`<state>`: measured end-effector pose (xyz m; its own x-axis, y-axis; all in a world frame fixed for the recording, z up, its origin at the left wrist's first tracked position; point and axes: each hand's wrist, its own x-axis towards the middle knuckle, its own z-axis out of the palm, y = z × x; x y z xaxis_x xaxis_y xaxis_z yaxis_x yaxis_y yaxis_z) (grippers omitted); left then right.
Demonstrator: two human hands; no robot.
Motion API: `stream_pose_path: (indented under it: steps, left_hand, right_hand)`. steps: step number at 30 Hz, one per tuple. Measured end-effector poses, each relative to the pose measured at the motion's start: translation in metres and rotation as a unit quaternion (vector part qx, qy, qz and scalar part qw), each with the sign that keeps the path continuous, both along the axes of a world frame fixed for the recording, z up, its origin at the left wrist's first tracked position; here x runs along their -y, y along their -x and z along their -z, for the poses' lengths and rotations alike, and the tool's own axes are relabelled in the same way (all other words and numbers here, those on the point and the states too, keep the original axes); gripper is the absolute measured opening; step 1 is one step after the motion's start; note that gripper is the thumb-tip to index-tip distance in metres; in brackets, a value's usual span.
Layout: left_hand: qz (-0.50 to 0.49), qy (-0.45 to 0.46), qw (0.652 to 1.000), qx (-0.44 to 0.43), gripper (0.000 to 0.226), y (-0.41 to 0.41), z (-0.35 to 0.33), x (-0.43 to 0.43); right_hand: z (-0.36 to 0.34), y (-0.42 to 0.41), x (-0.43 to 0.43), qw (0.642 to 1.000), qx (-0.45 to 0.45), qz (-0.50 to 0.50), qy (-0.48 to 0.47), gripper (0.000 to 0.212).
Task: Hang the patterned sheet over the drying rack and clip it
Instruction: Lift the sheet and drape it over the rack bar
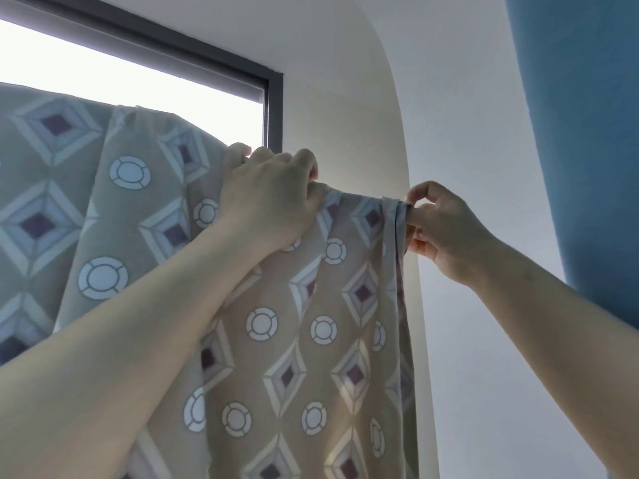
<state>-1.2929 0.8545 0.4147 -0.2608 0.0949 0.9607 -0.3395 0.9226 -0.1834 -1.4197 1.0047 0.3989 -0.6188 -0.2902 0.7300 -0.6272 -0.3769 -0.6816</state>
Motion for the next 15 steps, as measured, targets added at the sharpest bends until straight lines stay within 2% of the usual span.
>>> stream_pose_path:
  steps: [2,6,8,11,15]
  left_hand:
    - [-0.001,0.018,0.999,0.046,0.033,0.004,0.003,-0.004]
    - [-0.008,0.028,0.999,0.012,0.025,0.011,0.003,-0.005]
    - [-0.011,0.031,0.999,0.001,0.025,0.014,0.005,-0.006]
    - [-0.008,0.034,0.999,-0.007,0.025,0.017,0.005,-0.008]
    - [-0.005,0.038,0.999,-0.011,0.025,0.02,0.007,-0.008]
  right_hand:
    - [-0.001,-0.005,-0.004,1.0,0.006,0.002,-0.018,0.028]
    - [0.001,-0.015,-0.01,0.998,0.039,-0.027,-0.035,0.02]
    - [0.004,-0.017,-0.009,0.997,0.009,0.035,-0.065,0.018]
    - [0.004,-0.021,-0.003,0.976,-0.072,0.168,-0.117,0.025]
    - [0.005,-0.019,0.005,0.963,-0.097,0.22,-0.125,0.026]
